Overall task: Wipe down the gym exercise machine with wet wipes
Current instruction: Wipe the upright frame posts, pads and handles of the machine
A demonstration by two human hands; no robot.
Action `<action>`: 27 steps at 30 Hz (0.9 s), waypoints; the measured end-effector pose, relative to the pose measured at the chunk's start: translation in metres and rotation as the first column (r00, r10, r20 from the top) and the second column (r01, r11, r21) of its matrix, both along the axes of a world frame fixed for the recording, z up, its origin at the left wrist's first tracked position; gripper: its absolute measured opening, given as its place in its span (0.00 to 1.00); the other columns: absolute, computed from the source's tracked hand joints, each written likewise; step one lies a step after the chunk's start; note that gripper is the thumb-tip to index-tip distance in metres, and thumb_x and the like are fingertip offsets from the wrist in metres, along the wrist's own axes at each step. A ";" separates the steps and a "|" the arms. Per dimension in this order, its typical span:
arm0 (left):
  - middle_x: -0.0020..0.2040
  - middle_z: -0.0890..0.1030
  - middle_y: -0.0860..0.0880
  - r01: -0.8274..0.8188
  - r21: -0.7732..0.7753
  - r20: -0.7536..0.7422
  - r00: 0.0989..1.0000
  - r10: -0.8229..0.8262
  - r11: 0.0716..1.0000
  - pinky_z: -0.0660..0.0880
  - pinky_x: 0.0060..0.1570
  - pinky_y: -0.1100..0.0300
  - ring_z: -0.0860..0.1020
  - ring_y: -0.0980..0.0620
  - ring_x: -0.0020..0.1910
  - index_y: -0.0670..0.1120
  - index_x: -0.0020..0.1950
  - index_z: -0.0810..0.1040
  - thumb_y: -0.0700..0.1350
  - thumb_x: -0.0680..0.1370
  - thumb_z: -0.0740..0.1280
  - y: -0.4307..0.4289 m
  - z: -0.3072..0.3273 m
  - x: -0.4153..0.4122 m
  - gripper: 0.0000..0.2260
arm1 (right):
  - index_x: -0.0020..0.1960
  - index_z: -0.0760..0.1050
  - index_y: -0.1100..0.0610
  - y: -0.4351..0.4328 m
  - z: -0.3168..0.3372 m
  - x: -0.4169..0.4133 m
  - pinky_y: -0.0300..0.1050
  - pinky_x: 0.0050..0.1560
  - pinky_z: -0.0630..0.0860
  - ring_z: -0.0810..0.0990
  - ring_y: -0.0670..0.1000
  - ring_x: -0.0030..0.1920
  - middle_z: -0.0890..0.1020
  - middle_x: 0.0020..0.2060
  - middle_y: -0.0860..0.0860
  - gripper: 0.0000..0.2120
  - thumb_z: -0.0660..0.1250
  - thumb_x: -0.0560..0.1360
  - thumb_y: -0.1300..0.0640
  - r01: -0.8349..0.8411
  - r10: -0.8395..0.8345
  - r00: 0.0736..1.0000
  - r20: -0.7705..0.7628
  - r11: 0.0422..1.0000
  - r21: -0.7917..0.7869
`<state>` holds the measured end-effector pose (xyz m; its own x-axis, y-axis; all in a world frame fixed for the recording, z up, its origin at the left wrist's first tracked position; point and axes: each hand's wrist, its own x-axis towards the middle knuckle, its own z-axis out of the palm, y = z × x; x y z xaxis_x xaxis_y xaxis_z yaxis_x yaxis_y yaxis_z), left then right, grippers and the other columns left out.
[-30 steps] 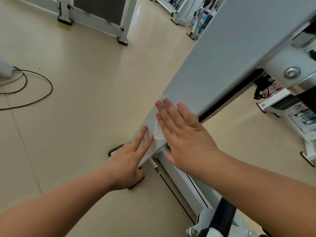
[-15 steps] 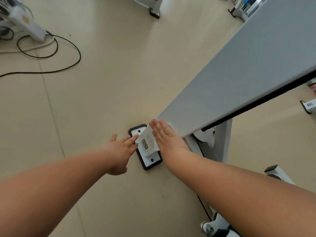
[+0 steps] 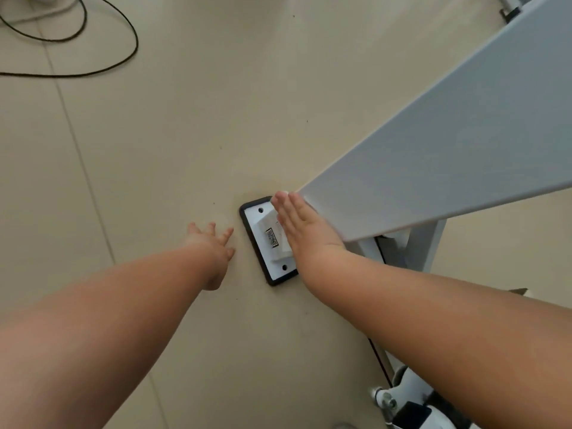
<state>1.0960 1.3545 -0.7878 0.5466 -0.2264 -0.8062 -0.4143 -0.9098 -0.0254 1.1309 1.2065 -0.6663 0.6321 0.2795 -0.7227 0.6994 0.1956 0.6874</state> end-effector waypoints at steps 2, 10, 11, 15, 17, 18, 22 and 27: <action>0.82 0.33 0.48 -0.058 0.003 -0.055 0.997 0.058 0.998 0.59 0.72 0.32 0.41 0.38 0.81 0.57 0.82 0.40 0.49 0.79 0.60 0.010 -0.009 -0.004 0.37 | 0.81 0.36 0.66 0.004 -0.035 0.002 0.64 0.77 0.36 0.36 0.68 0.80 0.37 0.80 0.66 0.39 0.45 0.86 0.40 -0.004 0.004 0.999 -0.040 1.000 -0.015; 0.81 0.31 0.46 -0.076 -0.040 -0.099 0.993 0.071 0.996 0.59 0.74 0.37 0.40 0.34 0.81 0.57 0.82 0.38 0.56 0.79 0.62 0.015 -0.021 -0.002 0.40 | 0.82 0.37 0.63 -0.008 -0.092 -0.009 0.60 0.79 0.38 0.37 0.62 0.82 0.38 0.82 0.62 0.36 0.45 0.86 0.42 -0.045 0.009 0.979 -0.202 0.984 -0.174; 0.81 0.32 0.46 -0.058 -0.037 -0.091 0.994 0.055 0.998 0.58 0.75 0.37 0.42 0.33 0.80 0.57 0.82 0.39 0.56 0.79 0.62 0.014 -0.019 -0.001 0.40 | 0.82 0.37 0.63 -0.008 -0.087 -0.008 0.61 0.79 0.38 0.37 0.63 0.82 0.38 0.81 0.63 0.36 0.46 0.86 0.42 -0.043 0.005 0.979 -0.206 0.983 -0.179; 0.81 0.32 0.46 -0.036 -0.042 -0.094 0.995 0.032 0.998 0.52 0.76 0.35 0.41 0.34 0.81 0.57 0.82 0.38 0.56 0.79 0.62 0.018 -0.019 -0.001 0.40 | 0.82 0.37 0.64 0.012 -0.066 0.011 0.65 0.79 0.38 0.37 0.66 0.81 0.38 0.81 0.66 0.42 0.49 0.84 0.37 -0.011 0.002 0.997 -0.074 0.992 -0.130; 0.81 0.31 0.47 -0.031 -0.051 -0.087 0.996 0.027 0.998 0.51 0.76 0.33 0.40 0.35 0.81 0.58 0.82 0.38 0.56 0.79 0.61 0.023 -0.020 -0.002 0.39 | 0.82 0.36 0.64 0.023 -0.067 0.021 0.64 0.80 0.39 0.37 0.66 0.81 0.38 0.81 0.65 0.43 0.48 0.84 0.34 0.052 -0.054 0.998 -0.020 0.996 -0.073; 0.81 0.31 0.47 -0.032 -0.060 -0.086 0.996 0.027 0.998 0.52 0.75 0.32 0.40 0.36 0.81 0.59 0.82 0.38 0.56 0.80 0.61 0.025 -0.021 -0.004 0.39 | 0.82 0.36 0.64 0.025 -0.070 0.022 0.64 0.80 0.40 0.37 0.66 0.81 0.38 0.81 0.65 0.44 0.47 0.83 0.34 0.061 -0.062 0.998 -0.012 0.997 -0.057; 0.81 0.30 0.48 -0.045 -0.081 -0.074 0.996 0.039 0.996 0.55 0.72 0.30 0.37 0.39 0.81 0.59 0.82 0.38 0.54 0.80 0.60 0.033 -0.025 -0.017 0.38 | 0.82 0.37 0.65 0.005 -0.082 -0.003 0.65 0.79 0.37 0.36 0.66 0.81 0.38 0.81 0.66 0.40 0.47 0.85 0.38 -0.048 0.036 0.993 -0.108 0.993 -0.112; 0.82 0.33 0.45 -0.030 -0.149 -0.038 0.999 0.025 0.988 0.48 0.76 0.32 0.42 0.38 0.82 0.57 0.82 0.37 0.55 0.80 0.61 0.020 -0.011 -0.020 0.39 | 0.82 0.39 0.64 -0.012 -0.056 -0.022 0.65 0.78 0.37 0.36 0.66 0.81 0.38 0.81 0.66 0.39 0.51 0.85 0.41 -0.101 0.077 0.986 -0.145 0.981 -0.168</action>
